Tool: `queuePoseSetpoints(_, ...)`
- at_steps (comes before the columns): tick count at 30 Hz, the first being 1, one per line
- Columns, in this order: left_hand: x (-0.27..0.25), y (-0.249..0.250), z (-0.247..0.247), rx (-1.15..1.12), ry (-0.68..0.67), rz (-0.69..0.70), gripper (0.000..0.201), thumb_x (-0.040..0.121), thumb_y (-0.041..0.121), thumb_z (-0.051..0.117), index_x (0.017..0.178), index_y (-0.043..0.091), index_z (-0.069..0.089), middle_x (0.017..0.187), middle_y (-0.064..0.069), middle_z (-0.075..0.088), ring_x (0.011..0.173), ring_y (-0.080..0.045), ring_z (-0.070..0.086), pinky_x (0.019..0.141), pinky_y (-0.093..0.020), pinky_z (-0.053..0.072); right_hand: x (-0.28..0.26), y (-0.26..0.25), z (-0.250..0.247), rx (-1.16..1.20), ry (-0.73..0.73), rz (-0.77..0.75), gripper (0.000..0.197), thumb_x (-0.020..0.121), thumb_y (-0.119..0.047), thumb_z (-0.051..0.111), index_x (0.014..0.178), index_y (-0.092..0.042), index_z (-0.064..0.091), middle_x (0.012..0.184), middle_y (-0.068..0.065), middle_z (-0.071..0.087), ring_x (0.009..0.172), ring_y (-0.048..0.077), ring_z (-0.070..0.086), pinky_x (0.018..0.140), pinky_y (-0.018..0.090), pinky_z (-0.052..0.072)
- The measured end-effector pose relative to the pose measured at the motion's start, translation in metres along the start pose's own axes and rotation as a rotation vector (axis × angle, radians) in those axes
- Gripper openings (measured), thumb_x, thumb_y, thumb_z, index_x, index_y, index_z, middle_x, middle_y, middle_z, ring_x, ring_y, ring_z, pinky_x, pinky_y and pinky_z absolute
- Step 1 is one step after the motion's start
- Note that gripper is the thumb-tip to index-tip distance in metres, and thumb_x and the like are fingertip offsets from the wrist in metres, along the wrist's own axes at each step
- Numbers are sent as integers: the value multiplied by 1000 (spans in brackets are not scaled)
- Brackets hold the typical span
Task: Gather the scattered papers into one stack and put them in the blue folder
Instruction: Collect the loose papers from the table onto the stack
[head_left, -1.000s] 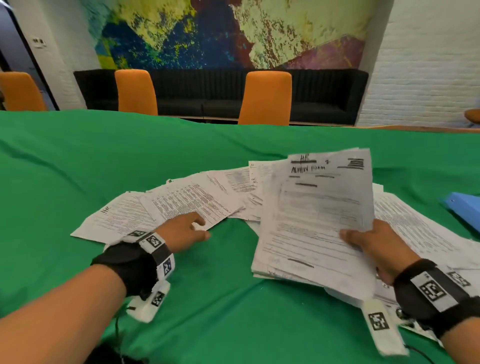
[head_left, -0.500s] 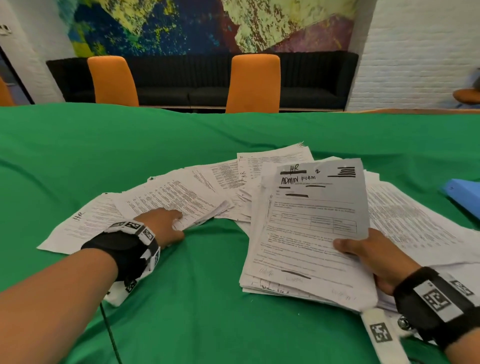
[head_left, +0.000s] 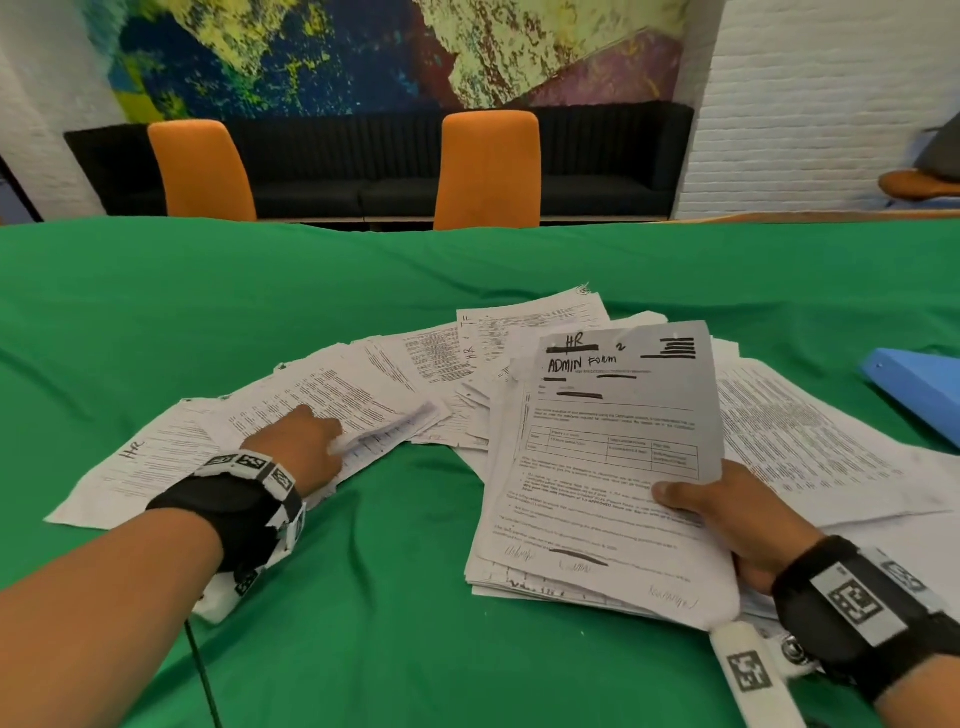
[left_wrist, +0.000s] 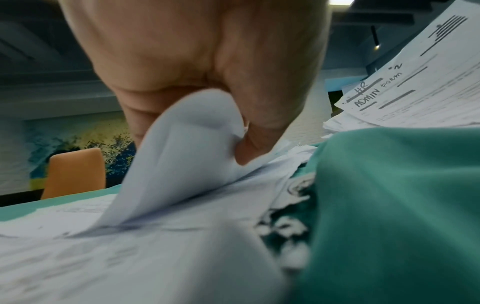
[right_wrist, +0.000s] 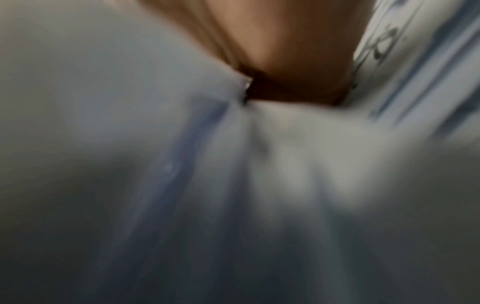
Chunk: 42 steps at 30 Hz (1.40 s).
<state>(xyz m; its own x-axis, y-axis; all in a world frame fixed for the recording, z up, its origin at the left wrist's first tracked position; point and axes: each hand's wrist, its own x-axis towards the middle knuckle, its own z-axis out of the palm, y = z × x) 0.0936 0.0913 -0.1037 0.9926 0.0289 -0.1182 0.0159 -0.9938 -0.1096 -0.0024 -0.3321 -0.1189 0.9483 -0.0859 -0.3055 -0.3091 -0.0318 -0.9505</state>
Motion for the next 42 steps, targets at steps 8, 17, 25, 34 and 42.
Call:
queuePoseSetpoints(8, -21, 12, -23, -148, 19, -23, 42, 96, 18, 46, 137, 24, 49, 126, -9, 65, 92, -23, 63, 73, -28, 49, -3, -1, 2, 15, -18, -7, 33, 93, 5, 63, 121, -13, 66, 109, 11, 80, 101, 37, 75, 95, 58, 57)
queuePoseSetpoints(17, -81, 98, -50, -1287, -475, 44, 41, 95, 40, 62, 129, 42, 38, 116, -17, 66, 92, -40, 73, 70, -46, 61, -13, -4, 1, -12, -21, -46, 33, 94, 4, 63, 122, -14, 66, 109, 9, 80, 98, 34, 77, 87, 51, 60)
queuePoseSetpoints(25, -39, 48, -16, -416, -46, 58, 79, 90, 30, 68, 156, 33, 24, 160, -2, 29, 140, -22, 40, 109, -35, 39, -20, -4, -19, 0, 12, -60, 32, 93, 5, 63, 117, -16, 68, 108, 7, 81, 97, 32, 77, 86, 48, 59)
queuePoseSetpoints(34, -8, 50, -7, -563, -162, 201, 116, 76, 17, 77, 155, 48, -2, 167, -1, 8, 144, -24, 35, 112, -43, 38, -16, -2, -17, 63, -37, -82, 39, 91, 3, 67, 128, -9, 64, 116, 11, 78, 105, 32, 75, 98, 52, 56)
queuePoseSetpoints(42, -4, 66, -20, -557, -31, 277, 32, 79, 33, 77, 99, 13, 63, 77, 5, 54, 69, -16, 50, 65, -27, 34, -20, -6, -20, 92, -88, -184, 42, 90, 1, 64, 129, -14, 64, 121, 8, 77, 109, 27, 74, 97, 46, 59)
